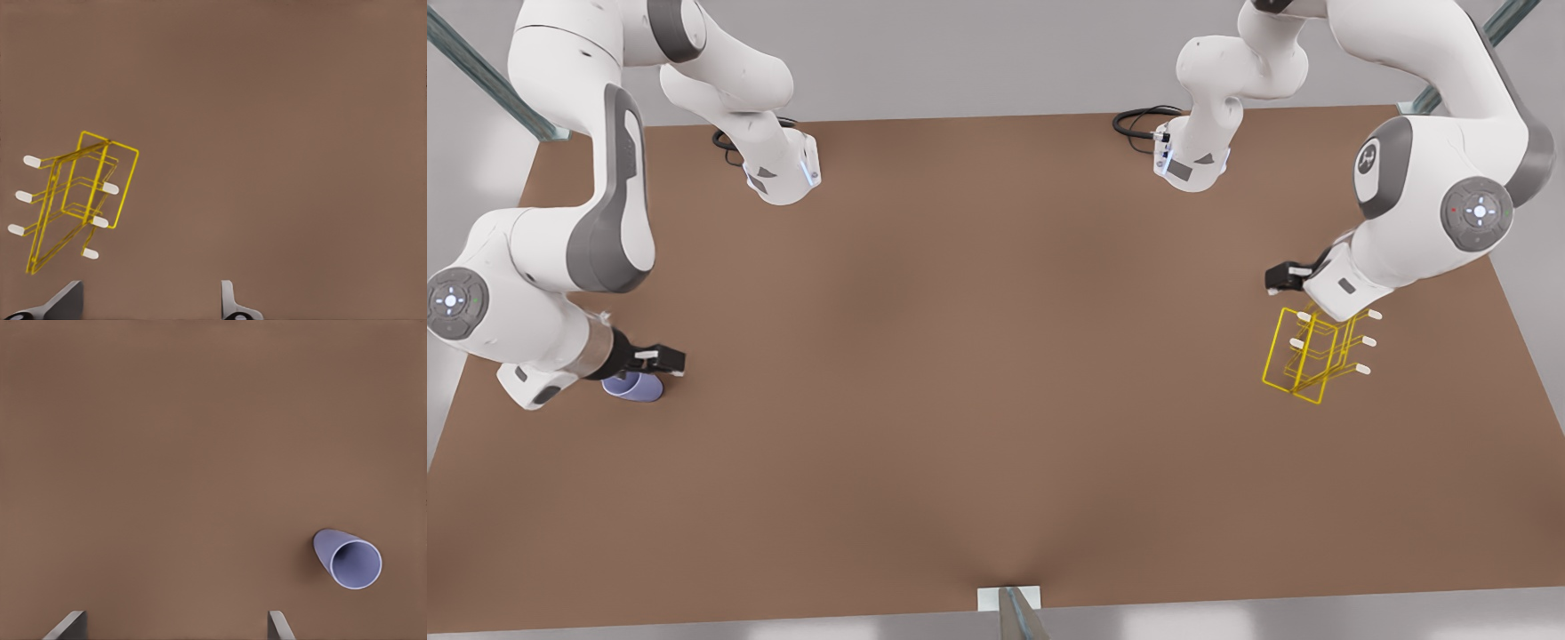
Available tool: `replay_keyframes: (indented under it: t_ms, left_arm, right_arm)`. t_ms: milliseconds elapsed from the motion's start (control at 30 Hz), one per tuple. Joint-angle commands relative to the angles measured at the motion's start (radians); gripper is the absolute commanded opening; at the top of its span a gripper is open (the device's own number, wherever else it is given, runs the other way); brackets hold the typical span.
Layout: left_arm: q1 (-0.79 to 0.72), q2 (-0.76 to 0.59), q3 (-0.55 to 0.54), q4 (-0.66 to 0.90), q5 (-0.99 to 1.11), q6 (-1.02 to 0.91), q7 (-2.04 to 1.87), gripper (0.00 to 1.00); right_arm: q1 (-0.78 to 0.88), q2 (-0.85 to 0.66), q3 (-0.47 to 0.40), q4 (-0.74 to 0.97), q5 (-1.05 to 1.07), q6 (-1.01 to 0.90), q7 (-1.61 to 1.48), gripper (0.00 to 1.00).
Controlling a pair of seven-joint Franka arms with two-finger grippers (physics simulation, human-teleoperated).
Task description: Place the cup on the cup holder
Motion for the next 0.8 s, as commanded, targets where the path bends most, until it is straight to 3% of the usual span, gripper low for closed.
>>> replay_keyframes:
  t_ms: [0, 133, 267, 467, 567, 767]
  left_arm:
    - [0.000, 0.002, 0.002, 0.002, 0.002, 0.056, -0.001, 1.00]
    - [0.012, 0.028, 0.022, -0.002, 0.012, 0.033, -0.007, 1.00]
    - [0.000, 0.030, 0.000, -0.008, 0.001, -0.141, -0.004, 1.00]
    - [0.000, 0.018, 0.000, -0.008, 0.002, -0.157, 0.002, 1.00]
    - [0.000, 0.021, 0.000, -0.007, 0.001, -0.151, 0.002, 1.00]
    - [0.000, 0.030, -0.037, -0.002, 0.007, -0.135, 0.002, 1.00]
  right_arm:
    - [0.000, -0.001, 0.000, 0.000, -0.002, 0.082, -0.016, 1.00]
    - [-0.019, 0.028, 0.001, -0.008, -0.002, 0.111, -0.043, 1.00]
    - [-0.124, 0.037, 0.037, -0.114, 0.009, 0.158, -0.060, 1.00]
    - [-0.175, 0.007, 0.037, -0.316, 0.009, 0.279, -0.065, 1.00]
    - [-0.195, 0.014, 0.001, -0.339, 0.009, 0.378, -0.129, 1.00]
    - [-0.183, 0.060, -0.112, -0.350, 0.007, 0.381, -0.184, 1.00]
